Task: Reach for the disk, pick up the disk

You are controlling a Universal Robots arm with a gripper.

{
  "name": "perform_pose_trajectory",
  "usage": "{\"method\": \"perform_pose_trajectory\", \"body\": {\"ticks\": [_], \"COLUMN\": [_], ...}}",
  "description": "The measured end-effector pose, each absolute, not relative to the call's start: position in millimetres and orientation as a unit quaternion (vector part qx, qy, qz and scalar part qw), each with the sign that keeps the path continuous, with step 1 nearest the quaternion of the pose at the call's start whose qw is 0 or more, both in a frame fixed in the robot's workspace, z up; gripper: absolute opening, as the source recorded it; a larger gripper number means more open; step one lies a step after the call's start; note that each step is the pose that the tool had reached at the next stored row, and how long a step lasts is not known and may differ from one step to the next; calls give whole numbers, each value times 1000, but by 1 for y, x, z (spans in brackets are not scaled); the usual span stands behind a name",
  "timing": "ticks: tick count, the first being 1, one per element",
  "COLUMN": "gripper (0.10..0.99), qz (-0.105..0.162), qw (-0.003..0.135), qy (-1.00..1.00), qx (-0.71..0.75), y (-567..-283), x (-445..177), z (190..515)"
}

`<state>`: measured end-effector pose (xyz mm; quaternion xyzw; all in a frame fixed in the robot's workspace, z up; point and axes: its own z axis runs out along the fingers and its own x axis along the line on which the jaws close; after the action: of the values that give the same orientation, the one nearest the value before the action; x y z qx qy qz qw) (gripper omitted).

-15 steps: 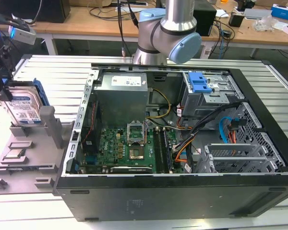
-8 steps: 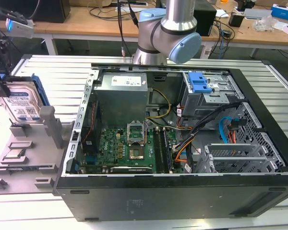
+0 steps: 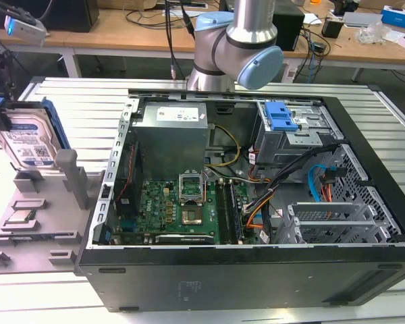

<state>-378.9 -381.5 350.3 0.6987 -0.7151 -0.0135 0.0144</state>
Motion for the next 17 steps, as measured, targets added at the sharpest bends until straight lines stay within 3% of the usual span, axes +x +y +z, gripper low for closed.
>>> {"method": "perform_pose_trajectory", "body": {"ticks": [17], "gripper": [365], "qz": [-13], "qw": [14], "qy": [-715], "qx": [699], "y": [-381], "x": [-377], "z": [377]}}
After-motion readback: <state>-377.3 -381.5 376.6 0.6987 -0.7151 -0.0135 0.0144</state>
